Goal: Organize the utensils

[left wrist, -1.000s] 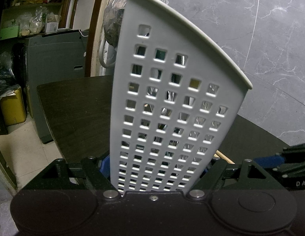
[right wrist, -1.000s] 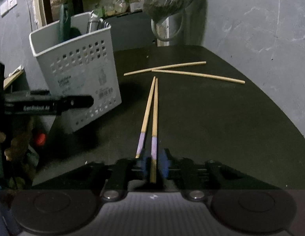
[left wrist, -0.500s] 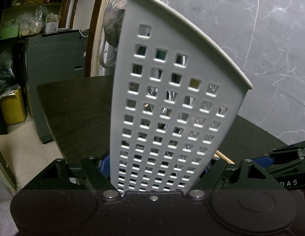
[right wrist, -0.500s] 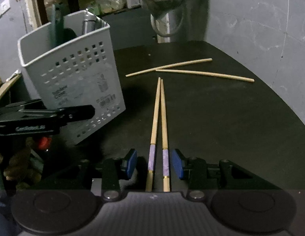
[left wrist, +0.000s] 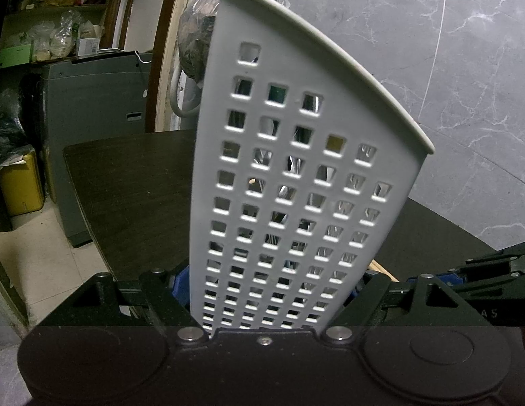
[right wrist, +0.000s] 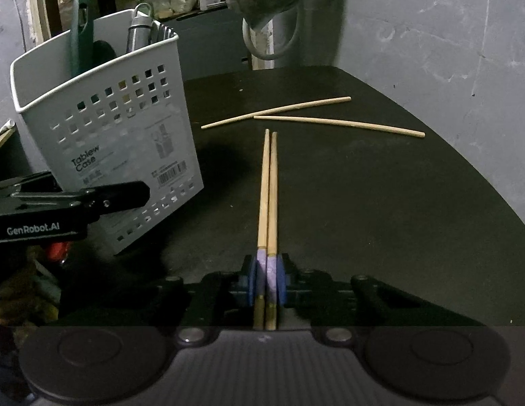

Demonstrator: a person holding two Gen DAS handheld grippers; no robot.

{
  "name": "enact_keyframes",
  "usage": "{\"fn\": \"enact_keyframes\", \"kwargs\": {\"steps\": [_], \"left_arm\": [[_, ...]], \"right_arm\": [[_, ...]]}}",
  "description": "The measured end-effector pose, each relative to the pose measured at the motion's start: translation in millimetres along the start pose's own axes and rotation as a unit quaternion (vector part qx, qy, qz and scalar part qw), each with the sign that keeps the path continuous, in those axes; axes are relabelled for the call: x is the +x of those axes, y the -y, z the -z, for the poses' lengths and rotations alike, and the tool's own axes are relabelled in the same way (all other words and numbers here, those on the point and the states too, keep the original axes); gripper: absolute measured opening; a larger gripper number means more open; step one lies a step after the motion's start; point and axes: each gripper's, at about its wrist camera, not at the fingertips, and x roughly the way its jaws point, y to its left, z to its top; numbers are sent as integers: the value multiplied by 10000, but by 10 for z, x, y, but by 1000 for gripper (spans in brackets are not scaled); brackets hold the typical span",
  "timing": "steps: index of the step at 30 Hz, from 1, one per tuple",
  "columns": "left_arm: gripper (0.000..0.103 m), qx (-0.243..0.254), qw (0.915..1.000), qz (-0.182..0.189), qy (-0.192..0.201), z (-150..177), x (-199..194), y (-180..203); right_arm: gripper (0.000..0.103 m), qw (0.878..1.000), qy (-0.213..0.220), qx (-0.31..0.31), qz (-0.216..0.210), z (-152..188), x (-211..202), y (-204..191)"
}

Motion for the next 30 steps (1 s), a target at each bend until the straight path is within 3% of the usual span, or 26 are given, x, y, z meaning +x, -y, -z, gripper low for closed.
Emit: {"fn": "enact_keyframes", "kwargs": {"steps": [13,21,30], "left_arm": [[80,-2,10000,6,2,2,-1,-3],[80,-4,10000,12,2,7,2,0],[80,-6,10000,12,4,9,3,0]], "right_arm": [[18,9998,-39,-172,-65,-30,25,36],[55,9997,-10,-119,-229,-83,14,79],[72,9993,-66,-256,-260,-322,211,81]]}}
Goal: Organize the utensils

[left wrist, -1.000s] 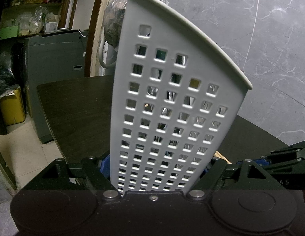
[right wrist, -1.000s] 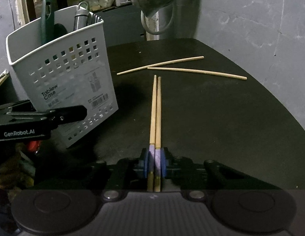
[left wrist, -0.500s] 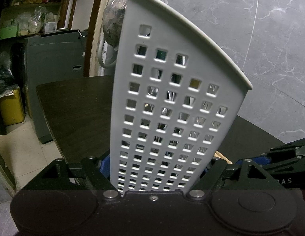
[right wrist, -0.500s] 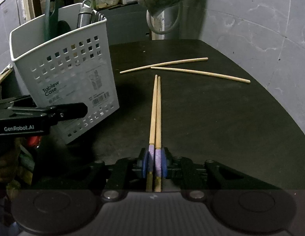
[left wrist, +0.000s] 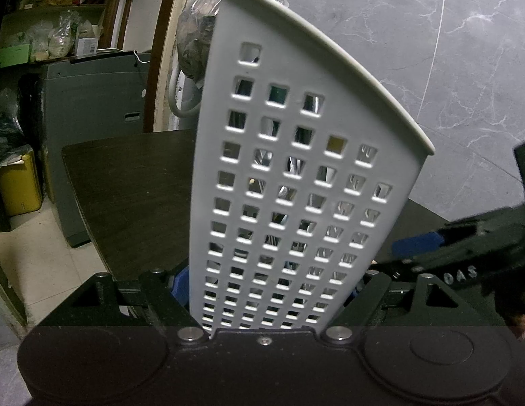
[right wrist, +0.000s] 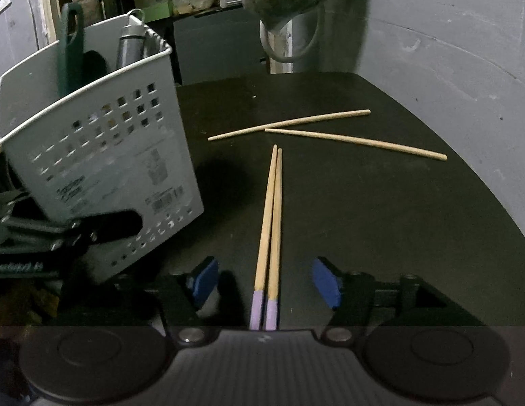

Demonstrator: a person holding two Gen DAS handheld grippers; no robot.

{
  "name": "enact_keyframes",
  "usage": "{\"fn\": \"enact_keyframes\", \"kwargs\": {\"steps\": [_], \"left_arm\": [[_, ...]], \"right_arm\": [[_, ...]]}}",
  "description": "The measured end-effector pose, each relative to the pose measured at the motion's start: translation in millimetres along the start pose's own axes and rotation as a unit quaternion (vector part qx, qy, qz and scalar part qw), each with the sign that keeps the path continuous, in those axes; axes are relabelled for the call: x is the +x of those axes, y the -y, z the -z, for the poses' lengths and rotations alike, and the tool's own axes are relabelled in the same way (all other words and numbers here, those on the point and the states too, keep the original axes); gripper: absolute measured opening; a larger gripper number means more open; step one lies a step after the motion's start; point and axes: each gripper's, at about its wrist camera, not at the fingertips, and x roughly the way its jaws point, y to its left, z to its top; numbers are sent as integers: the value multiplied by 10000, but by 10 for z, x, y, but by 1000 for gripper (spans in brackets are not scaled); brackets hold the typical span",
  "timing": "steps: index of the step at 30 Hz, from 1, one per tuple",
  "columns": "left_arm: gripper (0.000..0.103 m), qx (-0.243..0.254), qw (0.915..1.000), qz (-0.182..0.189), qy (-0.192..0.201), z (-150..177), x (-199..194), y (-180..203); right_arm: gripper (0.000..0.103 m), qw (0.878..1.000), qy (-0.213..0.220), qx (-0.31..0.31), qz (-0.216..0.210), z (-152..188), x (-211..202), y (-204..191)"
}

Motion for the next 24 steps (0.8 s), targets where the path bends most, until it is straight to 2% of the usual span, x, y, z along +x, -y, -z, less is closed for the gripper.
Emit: {"fn": "enact_keyframes", "kwargs": {"steps": [9,24], "left_arm": [[80,5,10000,4,-3,2,-1,-2],[80,3,10000,5,4,4,0,-1]], "right_arm": [[76,9999,-112,-102,49,-236,236,28],[87,9987,-382,-325,28,-316,431,2]]}}
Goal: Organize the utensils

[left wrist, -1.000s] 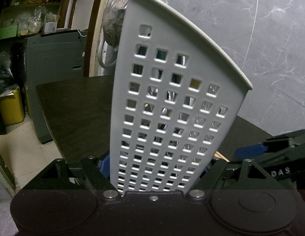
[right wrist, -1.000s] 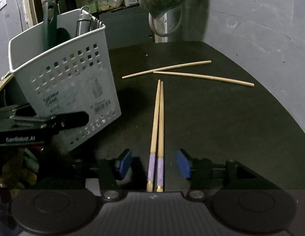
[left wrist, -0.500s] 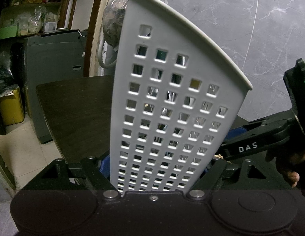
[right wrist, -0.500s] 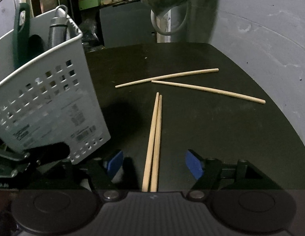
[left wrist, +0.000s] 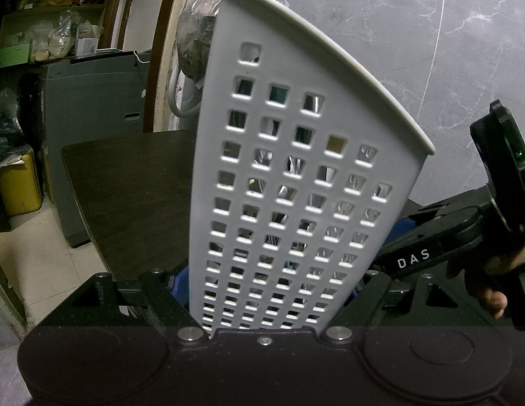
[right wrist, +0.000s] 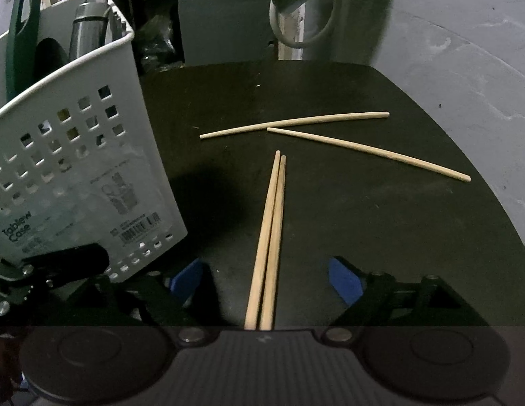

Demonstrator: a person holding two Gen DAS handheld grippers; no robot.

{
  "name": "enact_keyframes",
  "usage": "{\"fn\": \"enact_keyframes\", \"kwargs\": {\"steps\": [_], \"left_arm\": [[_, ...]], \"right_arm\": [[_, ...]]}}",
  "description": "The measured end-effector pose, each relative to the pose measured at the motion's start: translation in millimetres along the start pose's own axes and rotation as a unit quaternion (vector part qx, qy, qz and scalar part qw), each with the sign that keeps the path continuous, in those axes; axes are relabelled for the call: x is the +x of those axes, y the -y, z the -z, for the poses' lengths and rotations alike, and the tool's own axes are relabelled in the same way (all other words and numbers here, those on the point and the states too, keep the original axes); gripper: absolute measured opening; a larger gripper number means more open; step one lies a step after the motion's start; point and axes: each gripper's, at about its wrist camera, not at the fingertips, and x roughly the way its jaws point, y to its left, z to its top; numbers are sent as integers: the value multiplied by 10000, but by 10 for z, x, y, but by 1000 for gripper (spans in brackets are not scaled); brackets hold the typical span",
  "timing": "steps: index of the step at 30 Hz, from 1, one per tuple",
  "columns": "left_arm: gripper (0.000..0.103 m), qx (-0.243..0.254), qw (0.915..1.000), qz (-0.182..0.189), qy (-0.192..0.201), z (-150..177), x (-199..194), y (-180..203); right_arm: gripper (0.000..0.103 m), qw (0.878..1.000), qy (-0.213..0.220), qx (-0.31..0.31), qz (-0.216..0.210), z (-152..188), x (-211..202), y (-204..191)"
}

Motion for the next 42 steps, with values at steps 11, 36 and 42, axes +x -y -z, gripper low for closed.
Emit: {"fn": "enact_keyframes", "kwargs": {"steps": [11,36,42], "left_arm": [[80,-2,10000,8,2,5,2,1],[81,-7,10000,16,9,6,8,8],[81,-11,10000,19,4,9,10,7]], "right_arm": [[81,10000,-24,-70,-63,-52,25,-16],[45,9998,-140,-110,-102,50,-169,-13],[31,9993,-250,-208,-201,18,-162,-13]]}}
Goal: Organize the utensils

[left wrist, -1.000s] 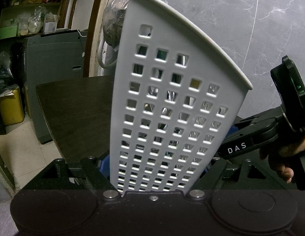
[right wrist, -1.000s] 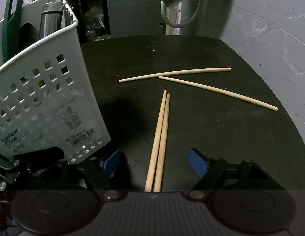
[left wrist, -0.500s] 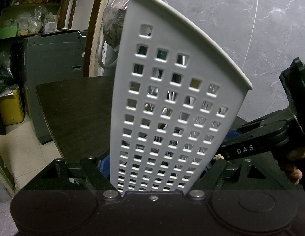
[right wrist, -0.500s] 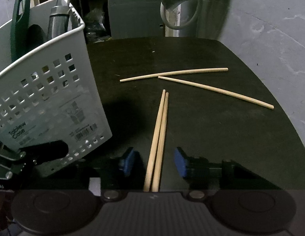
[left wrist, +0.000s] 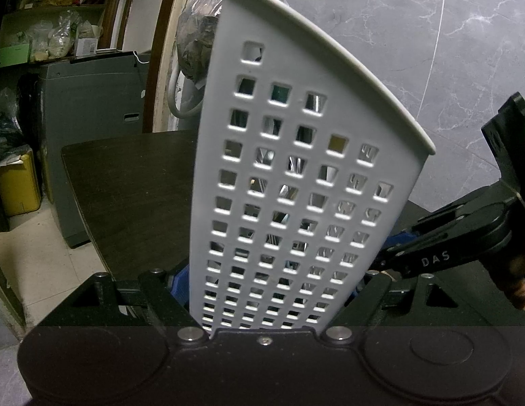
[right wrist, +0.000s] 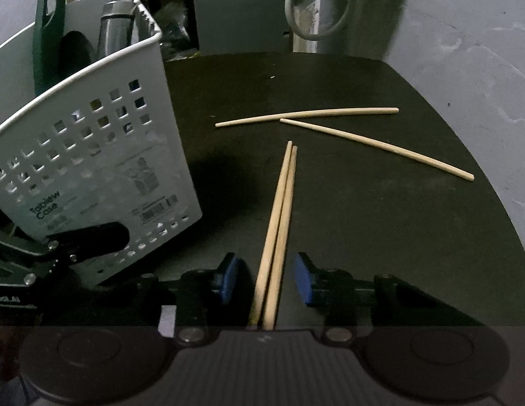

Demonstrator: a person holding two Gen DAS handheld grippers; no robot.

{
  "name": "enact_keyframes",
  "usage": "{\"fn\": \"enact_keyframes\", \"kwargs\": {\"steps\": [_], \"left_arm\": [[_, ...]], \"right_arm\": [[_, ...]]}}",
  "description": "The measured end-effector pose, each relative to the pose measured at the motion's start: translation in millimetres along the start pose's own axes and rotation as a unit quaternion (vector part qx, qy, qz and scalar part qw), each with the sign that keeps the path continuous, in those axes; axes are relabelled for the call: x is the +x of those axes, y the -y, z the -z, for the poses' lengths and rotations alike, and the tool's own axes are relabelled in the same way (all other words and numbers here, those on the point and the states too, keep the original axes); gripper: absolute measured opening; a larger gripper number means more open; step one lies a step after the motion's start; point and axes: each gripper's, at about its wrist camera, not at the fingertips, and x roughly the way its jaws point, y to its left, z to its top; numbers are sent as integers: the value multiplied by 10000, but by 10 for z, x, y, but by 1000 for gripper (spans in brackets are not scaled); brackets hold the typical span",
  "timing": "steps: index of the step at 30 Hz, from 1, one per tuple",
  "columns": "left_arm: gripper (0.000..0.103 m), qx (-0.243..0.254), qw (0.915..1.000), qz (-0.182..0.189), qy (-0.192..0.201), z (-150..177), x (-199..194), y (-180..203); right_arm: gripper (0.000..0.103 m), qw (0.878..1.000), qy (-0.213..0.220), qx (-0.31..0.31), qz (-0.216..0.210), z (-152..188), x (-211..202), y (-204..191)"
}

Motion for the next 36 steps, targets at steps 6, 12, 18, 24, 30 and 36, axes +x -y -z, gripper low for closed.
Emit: {"fn": "enact_keyframes", "kwargs": {"steps": [6,12,18,24,30,36], "left_arm": [[81,-55,10000,20,9,-15,17,-6],[81,-72,10000,64,25,-31,22,-21],[81,-85,9999,51,24,-10,3,-50],[81,-74,10000,54,24,8,-6,-39],[81,-62,10000,47,27,8,-5,-44],[81,-44,10000,29,23,4,-1,-42]], "right_arm": [[16,9993,-320,95,-139,-62,0,52],[13,9983,-582,53,-49,-166,18,22],[13,9953,-401,769,-431,-105,-20,241],[13,9842,-74,1504,-935,41,-31,474],[13,9595,345,2308,-1578,252,46,721],[13,9199,705,3123,-2266,503,183,968]]}}
